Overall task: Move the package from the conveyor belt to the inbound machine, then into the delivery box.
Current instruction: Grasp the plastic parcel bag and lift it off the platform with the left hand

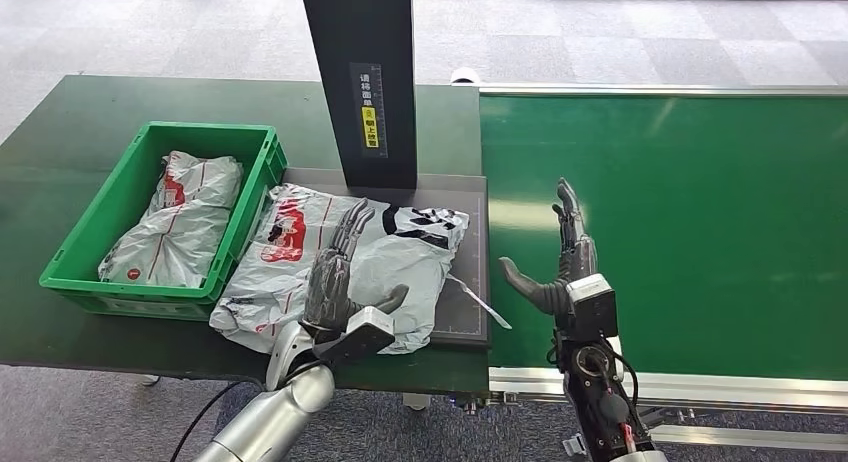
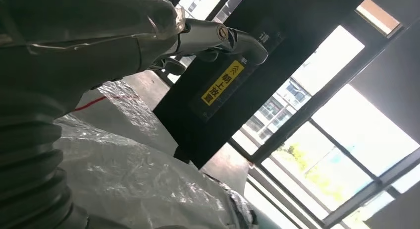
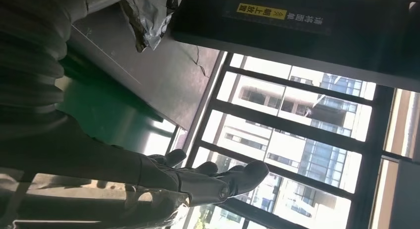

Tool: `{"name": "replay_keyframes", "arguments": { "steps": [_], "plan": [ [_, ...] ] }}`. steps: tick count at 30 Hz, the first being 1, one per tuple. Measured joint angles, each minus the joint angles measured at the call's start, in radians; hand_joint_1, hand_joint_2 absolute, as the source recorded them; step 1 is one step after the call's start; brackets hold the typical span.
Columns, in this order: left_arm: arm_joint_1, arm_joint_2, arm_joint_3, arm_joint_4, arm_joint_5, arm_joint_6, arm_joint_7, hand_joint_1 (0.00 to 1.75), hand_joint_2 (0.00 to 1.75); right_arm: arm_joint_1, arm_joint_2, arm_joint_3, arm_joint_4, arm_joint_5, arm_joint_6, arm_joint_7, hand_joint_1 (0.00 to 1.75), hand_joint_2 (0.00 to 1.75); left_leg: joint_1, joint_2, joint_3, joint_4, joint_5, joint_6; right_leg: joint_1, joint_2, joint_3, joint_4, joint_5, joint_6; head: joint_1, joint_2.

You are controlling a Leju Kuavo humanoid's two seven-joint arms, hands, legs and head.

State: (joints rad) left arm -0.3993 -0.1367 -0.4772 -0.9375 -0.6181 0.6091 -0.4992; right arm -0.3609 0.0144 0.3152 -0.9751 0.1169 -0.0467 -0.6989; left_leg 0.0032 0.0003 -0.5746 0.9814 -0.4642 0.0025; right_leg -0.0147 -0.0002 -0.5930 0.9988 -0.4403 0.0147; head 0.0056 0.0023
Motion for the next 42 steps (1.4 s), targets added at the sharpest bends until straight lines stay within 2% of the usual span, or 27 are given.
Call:
{"name": "replay_keyframes", "arguments": {
  "steps": [2,5,7,10,12,13,14,16,17,18,21,24,31,42],
  "plan": [
    [-0.001,0.002,0.0,0.02,-0.113,-0.039,0.124,0.0,1.75,0.023,0.007,-0.004,0.0,0.027,0.001,0.0,0.0,1.75,0.0,0.0,0.0,0.0,0.0,0.0,0.0,0.0,0.0,0.0,0.0,0.0,0.0,0.0],
    [-0.001,0.005,0.003,0.069,-0.215,-0.199,0.316,0.0,1.75,0.054,0.02,-0.004,0.0,0.06,0.001,0.0,0.0,1.75,0.0,0.0,0.0,0.0,0.0,0.0,0.0,0.0,0.0,0.0,0.0,0.0,0.0,0.0],
    [-0.003,0.005,0.005,0.1,-0.242,-0.253,0.365,0.0,1.75,0.064,0.028,-0.004,0.001,0.071,0.0,0.0,0.0,1.75,0.0,0.001,0.0,0.0,0.0,0.0,0.0,0.0,0.0,0.0,0.0,0.0,0.0,0.0],
    [-0.01,0.003,0.009,0.128,-0.253,-0.275,0.376,0.0,1.75,0.069,0.036,-0.004,0.003,0.075,0.002,0.0,0.0,1.75,0.0,0.0,0.001,0.0,0.0,0.0,0.0,0.0,0.001,0.0,0.0,0.0,0.0,0.0],
    [-0.017,0.001,0.012,0.141,-0.253,-0.317,0.376,0.03,0.87,0.07,0.038,-0.004,0.004,0.072,0.009,0.0,0.0,1.75,0.0,0.0,0.002,-0.001,0.0,0.0,0.0,0.0,0.002,0.0,0.0,0.0,0.0,0.0],
    [-0.022,0.0,0.015,0.146,-0.247,-0.348,0.367,0.27,0.44,0.071,0.039,-0.004,0.004,0.069,0.013,0.0,0.0,1.75,0.0,0.0,0.003,-0.001,0.0,0.0,0.0,0.0,0.003,0.0,-0.001,0.0,0.0,0.0],
    [-0.025,-0.002,0.019,0.152,-0.237,-0.381,0.351,0.62,0.0,0.072,0.039,-0.004,0.005,0.066,0.017,0.0,0.0,1.75,0.0,0.0,0.004,-0.001,0.0,0.0,0.0,0.0,0.004,0.0,-0.001,0.0,0.0,0.0],
    [-0.029,-0.005,0.027,0.166,-0.216,-0.438,0.313,1.45,0.87,0.075,0.04,-0.006,0.005,0.058,0.02,0.0,0.0,1.75,0.0,-0.001,0.005,-0.001,0.0,0.0,0.0,-0.001,0.006,0.0,-0.001,0.0,0.0,0.0],
    [-0.03,-0.008,0.029,0.173,-0.21,-0.457,0.295,1.65,1.31,0.076,0.04,-0.007,0.005,0.056,0.021,0.0,0.0,1.75,0.0,-0.001,0.005,-0.001,0.0,0.0,0.0,-0.002,0.006,0.0,-0.001,0.0,0.0,0.0],
    [-0.032,-0.011,0.03,0.18,-0.203,-0.466,0.274,1.74,1.75,0.078,0.04,-0.009,0.005,0.054,0.021,0.0,0.0,1.75,0.0,-0.001,0.006,-0.001,0.0,0.0,0.0,-0.002,0.007,0.0,-0.001,0.0,0.0,0.0],
    [-0.034,-0.022,0.036,0.192,-0.152,-0.457,0.196,1.75,1.75,0.082,0.04,-0.013,0.005,0.051,0.021,0.0,0.0,1.75,0.0,-0.002,0.006,-0.001,0.0,0.0,-0.001,-0.002,0.007,0.0,-0.001,0.0,0.0,0.0],
    [-0.022,-0.031,0.053,0.184,-0.067,-0.402,0.132,1.75,1.75,0.088,0.04,-0.015,0.005,0.051,0.02,0.0,0.0,1.75,0.0,-0.001,0.006,0.0,0.0,0.0,-0.001,-0.002,0.007,0.0,-0.001,0.0,0.0,0.0],
    [0.032,-0.042,0.101,0.081,0.107,-0.168,-0.098,1.75,1.75,0.092,0.04,-0.015,0.005,0.035,0.007,0.0,0.0,1.75,0.0,-0.001,0.003,0.0,0.0,0.0,0.0,-0.002,0.003,0.0,-0.001,0.0,0.0,0.0],
    [0.054,-0.046,0.117,0.02,0.119,-0.147,-0.122,1.75,1.75,0.092,0.04,-0.015,0.005,0.033,0.004,0.0,0.0,1.75,0.0,-0.001,0.002,0.0,0.0,0.0,0.0,-0.002,0.003,0.0,-0.001,0.0,0.0,0.0]
  ]
}}
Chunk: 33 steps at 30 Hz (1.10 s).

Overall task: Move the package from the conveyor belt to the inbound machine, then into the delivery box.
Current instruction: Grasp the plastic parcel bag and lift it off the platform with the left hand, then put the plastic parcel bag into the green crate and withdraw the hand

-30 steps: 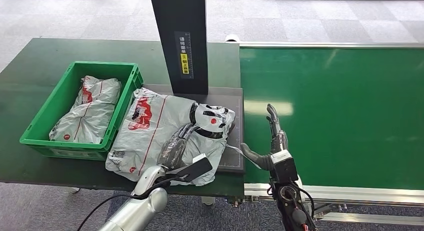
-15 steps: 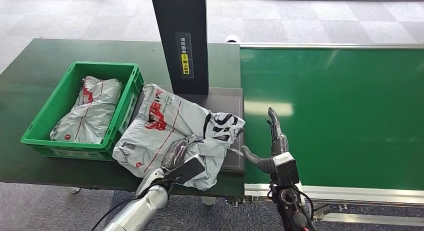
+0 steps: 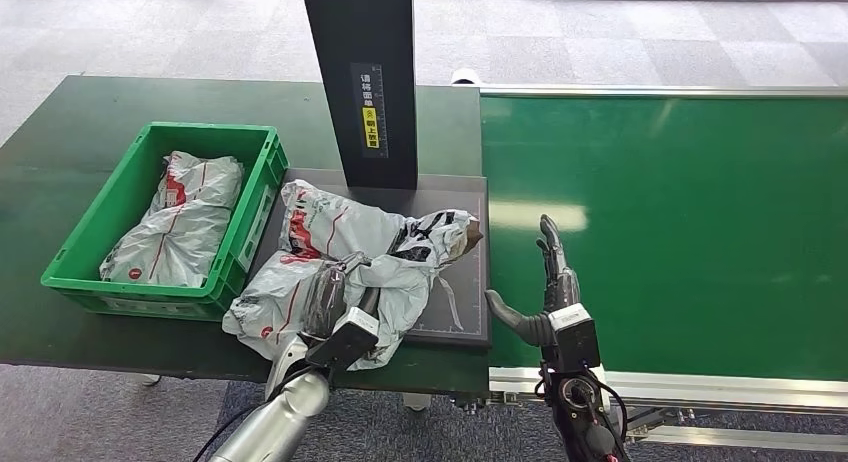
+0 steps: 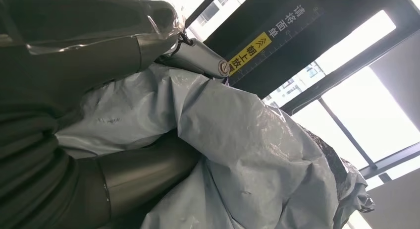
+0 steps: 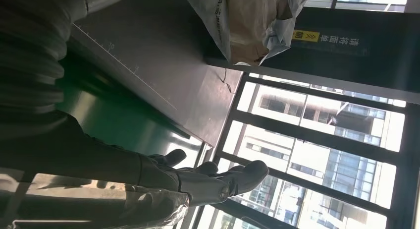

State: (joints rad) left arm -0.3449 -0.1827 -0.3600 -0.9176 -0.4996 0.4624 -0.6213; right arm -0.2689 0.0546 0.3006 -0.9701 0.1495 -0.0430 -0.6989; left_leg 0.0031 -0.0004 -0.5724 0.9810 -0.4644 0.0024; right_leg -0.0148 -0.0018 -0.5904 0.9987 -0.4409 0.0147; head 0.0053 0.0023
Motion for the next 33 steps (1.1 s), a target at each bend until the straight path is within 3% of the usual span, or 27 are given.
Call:
{"name": "replay_keyframes", "arguments": {
  "steps": [3,5,9,15,20,33],
  "plan": [
    [0.005,-0.001,0.0,-0.011,0.023,0.032,-0.032,1.75,1.75,0.0,0.0,0.0,0.0,-0.007,-0.002,0.0,0.0,1.75,0.0,0.0,0.0,0.0,0.0,0.0,0.0,0.0,0.0,0.0,0.0,0.0,0.0,0.0],
    [0.016,0.001,-0.007,-0.049,0.06,0.101,-0.061,1.75,1.75,-0.001,-0.001,0.0,0.0,-0.019,-0.007,0.0,0.0,1.75,0.0,0.0,0.0,0.0,0.0,0.0,0.0,0.0,-0.001,0.0,0.0,0.0,0.0,0.0],
    [0.06,0.007,-0.019,-0.25,0.02,0.221,-0.075,1.75,1.75,-0.004,-0.003,0.0,0.0,-0.043,-0.024,0.0,0.0,1.75,0.0,0.0,-0.002,0.0,0.0,0.0,0.0,0.0,-0.002,0.0,0.0,0.0,0.0,0.0],
    [0.115,-0.027,0.051,-0.593,-0.197,0.23,-0.078,1.75,1.75,-0.004,-0.006,0.007,0.0,-0.061,-0.039,0.0,0.0,1.75,0.0,0.0,-0.002,0.0,0.0,0.0,0.0,0.0,-0.002,0.0,0.0,0.0,0.0,0.0],
    [0.109,-0.051,0.141,-0.766,-0.316,0.23,-0.078,1.75,1.75,-0.002,-0.009,0.022,0.0,-0.071,-0.046,0.0,0.0,1.75,0.0,0.0,-0.002,0.0,0.0,0.0,0.0,0.001,-0.002,0.0,0.0,0.0,0.0,0.0],
    [0.086,-0.071,0.242,-0.887,-0.424,0.23,-0.078,1.75,1.75,0.003,-0.012,0.033,-0.002,-0.072,-0.047,0.0,0.0,1.75,0.0,0.0,-0.002,0.0,0.0,0.0,0.0,0.001,-0.002,0.0,0.0,0.0,0.0,0.0]
  ]
}}
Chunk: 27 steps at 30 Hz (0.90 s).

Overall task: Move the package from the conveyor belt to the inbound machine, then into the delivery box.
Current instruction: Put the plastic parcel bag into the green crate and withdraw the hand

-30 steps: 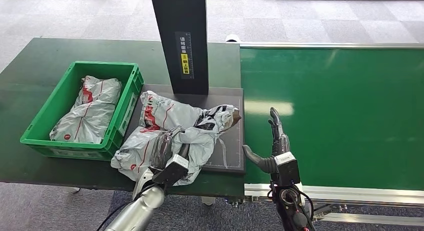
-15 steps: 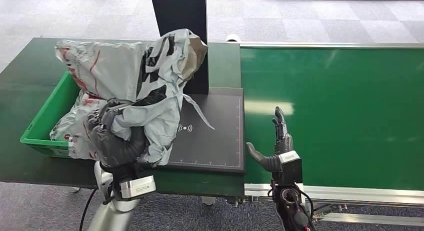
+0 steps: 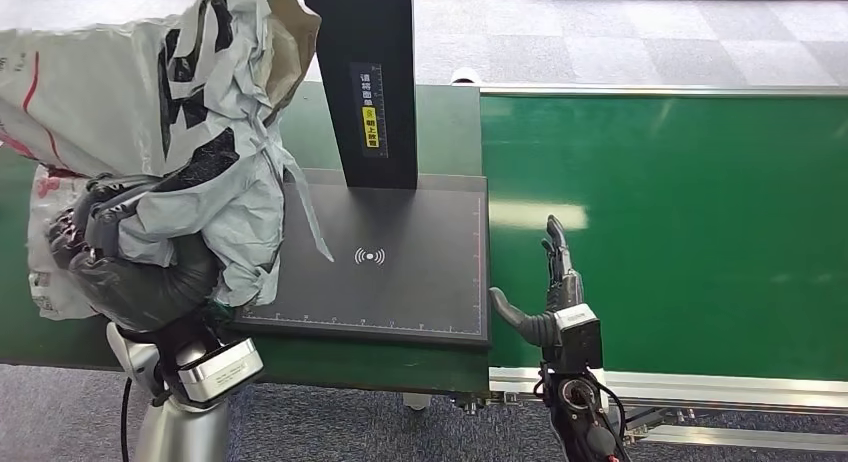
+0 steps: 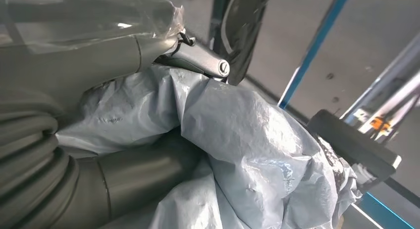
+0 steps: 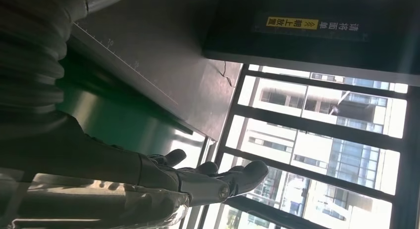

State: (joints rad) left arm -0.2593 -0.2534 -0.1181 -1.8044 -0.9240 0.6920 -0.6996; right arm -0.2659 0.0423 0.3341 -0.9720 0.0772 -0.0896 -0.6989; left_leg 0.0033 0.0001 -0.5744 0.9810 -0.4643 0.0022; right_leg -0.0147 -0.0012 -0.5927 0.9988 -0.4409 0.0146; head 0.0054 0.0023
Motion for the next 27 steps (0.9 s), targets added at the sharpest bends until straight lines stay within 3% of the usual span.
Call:
{"name": "replay_keyframes", "arguments": {
  "steps": [5,7,8,12,14,16,17,20,22,24,27],
  "plan": [
    [-0.057,-0.006,0.095,0.024,-0.286,0.0,0.011,1.75,1.75,0.007,-0.001,0.0,-0.007,0.006,0.003,0.0,0.0,1.75,0.0,0.0,0.001,0.0,0.0,0.0,0.0,0.0,0.0,0.0,0.0,0.0,0.0,0.0],
    [-0.095,-0.003,0.15,0.102,-0.471,-0.001,0.088,1.75,1.75,0.01,-0.001,0.0,-0.011,0.012,0.007,0.0,0.0,1.75,0.0,0.0,0.001,0.0,0.0,0.0,0.0,0.0,0.0,0.0,0.0,0.0,0.0,0.0],
    [-0.114,0.009,0.166,0.158,-0.542,-0.001,0.174,1.75,1.75,0.011,-0.002,-0.001,-0.013,0.016,0.012,0.0,0.0,1.75,0.0,0.001,0.001,0.0,0.001,0.0,0.0,0.0,0.0,0.0,0.001,-0.001,0.0,0.0],
    [-0.19,0.115,0.137,0.418,-0.627,-0.002,0.711,1.75,1.75,0.016,0.0,-0.014,-0.015,0.047,0.044,0.0,0.0,1.75,0.001,0.003,0.002,0.0,0.002,-0.002,0.001,0.002,0.0,0.001,0.002,-0.003,0.0,0.0],
    [-0.212,0.152,0.138,0.519,-0.621,-0.002,0.814,1.75,1.75,0.017,0.002,-0.023,-0.015,0.058,0.051,0.0,0.0,1.75,0.001,0.003,0.002,0.0,0.002,-0.002,0.002,0.002,0.0,0.001,0.002,-0.003,0.0,0.0],
    [-0.22,0.167,0.156,0.57,-0.58,-0.002,0.735,1.75,1.75,0.02,0.006,-0.032,-0.015,0.058,0.058,0.0,0.0,1.75,0.002,0.003,0.001,0.0,0.002,-0.002,0.002,0.002,-0.001,0.001,0.002,-0.003,0.0,0.0],
    [-0.226,0.164,0.177,0.578,-0.542,-0.001,0.624,1.75,1.75,0.023,0.007,-0.037,-0.016,0.055,0.061,0.0,0.0,1.75,0.002,0.003,0.0,0.0,0.002,-0.002,0.002,0.002,-0.001,0.001,0.002,-0.003,0.0,0.0],
    [-0.266,0.102,0.311,0.578,-0.475,0.0,0.177,1.75,1.75,0.029,0.01,-0.046,-0.023,0.032,0.066,0.0,0.0,1.75,0.002,0.002,-0.002,0.0,0.002,-0.002,0.001,0.001,-0.002,0.001,0.002,-0.003,0.0,0.0],
    [-0.301,0.052,0.418,0.578,-0.497,0.001,-0.013,1.74,1.75,0.029,0.011,-0.051,-0.027,0.019,0.066,0.0,0.0,1.75,0.001,0.002,-0.002,0.0,0.002,-0.002,0.001,0.002,-0.002,0.001,0.002,-0.003,0.0,0.0],
    [-0.327,0.019,0.488,0.58,-0.533,0.001,-0.008,1.73,1.75,0.029,0.011,-0.056,-0.029,0.013,0.066,0.0,0.0,1.75,0.0,0.002,-0.001,0.0,0.002,-0.002,0.0,0.002,-0.003,0.0,0.002,-0.003,0.0,0.0],
    [-0.345,0.016,0.498,0.6,-0.605,0.001,0.246,1.67,1.75,0.028,0.011,-0.058,-0.029,0.01,0.067,0.0,0.0,1.75,0.001,0.002,-0.001,0.0,0.002,-0.002,0.001,0.002,-0.003,0.0,0.002,-0.003,0.0,0.0]
  ]
}}
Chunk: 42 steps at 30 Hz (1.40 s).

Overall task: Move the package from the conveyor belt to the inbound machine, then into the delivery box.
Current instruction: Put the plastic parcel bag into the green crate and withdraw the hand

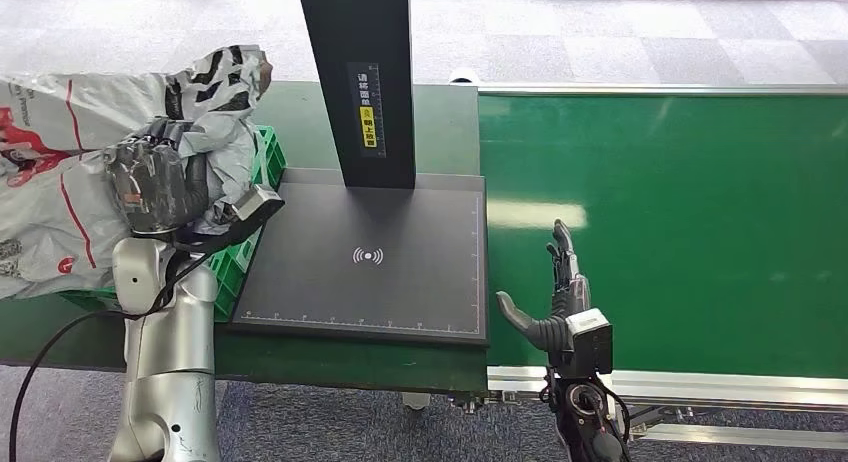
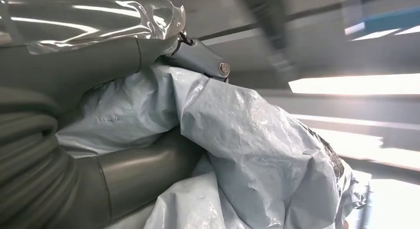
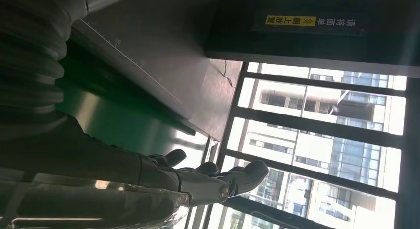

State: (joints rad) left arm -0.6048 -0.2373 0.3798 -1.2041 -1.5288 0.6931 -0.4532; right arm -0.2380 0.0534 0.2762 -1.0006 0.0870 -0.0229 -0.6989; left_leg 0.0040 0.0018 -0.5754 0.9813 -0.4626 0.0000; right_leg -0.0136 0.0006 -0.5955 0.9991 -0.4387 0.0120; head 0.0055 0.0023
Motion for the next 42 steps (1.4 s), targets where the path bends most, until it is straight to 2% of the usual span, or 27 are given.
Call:
{"name": "replay_keyframes", "arguments": {
  "steps": [3,5,7,10,12,20,26,29,30,33,35,36,39,42],
  "plan": [
    [-0.007,0.048,-0.096,0.049,-0.033,0.0,0.277,1.61,1.75,0.0,0.0,0.0,0.0,-0.007,0.001,0.0,0.0,1.75,0.002,0.0,0.0,0.0,0.001,-0.001,0.002,0.0,0.0,0.0,0.0,0.0,0.0,0.0],
    [-0.008,0.082,-0.18,0.083,-0.038,0.0,0.37,1.49,1.75,-0.001,0.0,0.0,0.0,-0.008,0.002,0.0,0.0,1.75,0.003,0.0,0.0,0.0,0.001,-0.001,0.002,0.0,0.0,0.001,0.0,0.0,0.0,0.0],
    [-0.009,0.109,-0.247,0.111,-0.041,0.0,0.393,1.37,1.75,-0.001,0.0,0.0,0.0,-0.008,0.004,0.0,0.0,1.75,0.003,0.0,0.0,0.0,0.001,-0.001,0.002,0.0,0.0,0.001,0.0,0.0,0.0,0.0],
    [-0.017,0.136,-0.312,0.154,-0.038,0.0,0.415,1.37,1.75,-0.001,0.0,0.0,0.0,-0.007,0.006,0.0,0.0,1.75,0.003,0.0,0.0,0.0,0.001,-0.001,0.002,0.0,0.0,0.001,0.0,0.0,0.0,0.0],
    [-0.033,0.157,-0.354,0.207,-0.033,-0.001,0.467,1.37,1.75,-0.002,0.0,0.0,0.0,-0.004,0.01,0.0,0.0,1.75,0.002,0.0,0.0,0.0,0.001,-0.001,0.002,0.0,0.0,0.001,0.0,0.0,0.0,0.0],
    [-0.129,0.232,-0.481,0.528,-0.04,0.0,0.655,1.34,1.75,-0.008,0.0,0.0,0.001,0.001,0.021,0.0,0.0,1.75,0.003,0.0,0.0,0.0,0.001,-0.001,0.002,0.0,0.0,0.001,0.0,-0.001,0.0,0.0],
    [-0.161,0.253,-0.524,0.648,-0.041,0.001,0.667,1.34,1.75,-0.01,0.0,0.0,0.001,0.001,0.021,0.0,0.0,1.75,0.003,0.0,-0.001,0.0,0.001,-0.001,0.002,0.0,0.0,0.001,0.0,0.0,0.0,0.0],
    [-0.17,0.257,-0.534,0.673,-0.041,0.001,0.669,0.9,1.75,-0.01,0.0,0.0,0.001,0.001,0.021,0.0,0.0,1.75,0.003,0.0,-0.001,0.0,0.001,-0.001,0.002,0.0,0.0,0.001,0.0,0.0,0.0,0.0],
    [-0.173,0.258,-0.536,0.68,-0.04,0.001,0.672,0.7,1.75,-0.011,0.001,0.0,0.001,0.001,0.021,0.0,0.0,1.75,0.003,0.0,-0.001,0.0,0.001,-0.001,0.002,0.0,0.0,0.001,0.0,0.0,0.0,0.0],
    [-0.174,0.261,-0.537,0.691,-0.034,0.001,0.681,0.33,1.75,-0.011,0.001,0.0,0.002,0.003,0.021,0.0,0.0,1.75,0.003,0.0,-0.001,0.0,0.001,-0.001,0.002,0.0,0.0,0.001,0.0,-0.001,0.0,0.0],
    [-0.159,0.265,-0.526,0.66,-0.032,0.002,0.651,0.13,1.75,-0.011,0.001,0.0,0.003,0.004,0.022,0.0,0.0,1.75,0.003,0.0,-0.001,0.0,0.001,-0.001,0.003,0.0,0.0,0.001,0.0,-0.001,0.0,0.0],
    [-0.147,0.266,-0.516,0.632,-0.031,0.002,0.622,0.06,1.75,-0.011,0.001,0.0,0.004,0.004,0.022,0.0,0.0,1.75,0.003,0.0,-0.001,0.0,0.001,-0.001,0.003,0.0,0.0,0.001,0.0,-0.001,0.0,0.0],
    [-0.11,0.268,-0.474,0.523,-0.03,0.003,0.526,0.0,1.75,-0.011,0.001,0.0,0.007,0.003,0.022,0.0,0.0,1.75,0.003,0.0,-0.001,0.0,0.001,-0.001,0.003,0.0,0.0,0.001,0.0,-0.001,0.0,0.0],
    [-0.075,0.269,-0.438,0.397,-0.035,0.003,0.502,0.0,1.75,-0.014,0.002,0.0,0.012,0.002,0.016,0.0,0.0,1.75,0.003,0.0,-0.001,0.0,0.001,-0.001,0.003,0.0,0.0,0.001,0.0,-0.001,0.0,0.0]
  ]
}}
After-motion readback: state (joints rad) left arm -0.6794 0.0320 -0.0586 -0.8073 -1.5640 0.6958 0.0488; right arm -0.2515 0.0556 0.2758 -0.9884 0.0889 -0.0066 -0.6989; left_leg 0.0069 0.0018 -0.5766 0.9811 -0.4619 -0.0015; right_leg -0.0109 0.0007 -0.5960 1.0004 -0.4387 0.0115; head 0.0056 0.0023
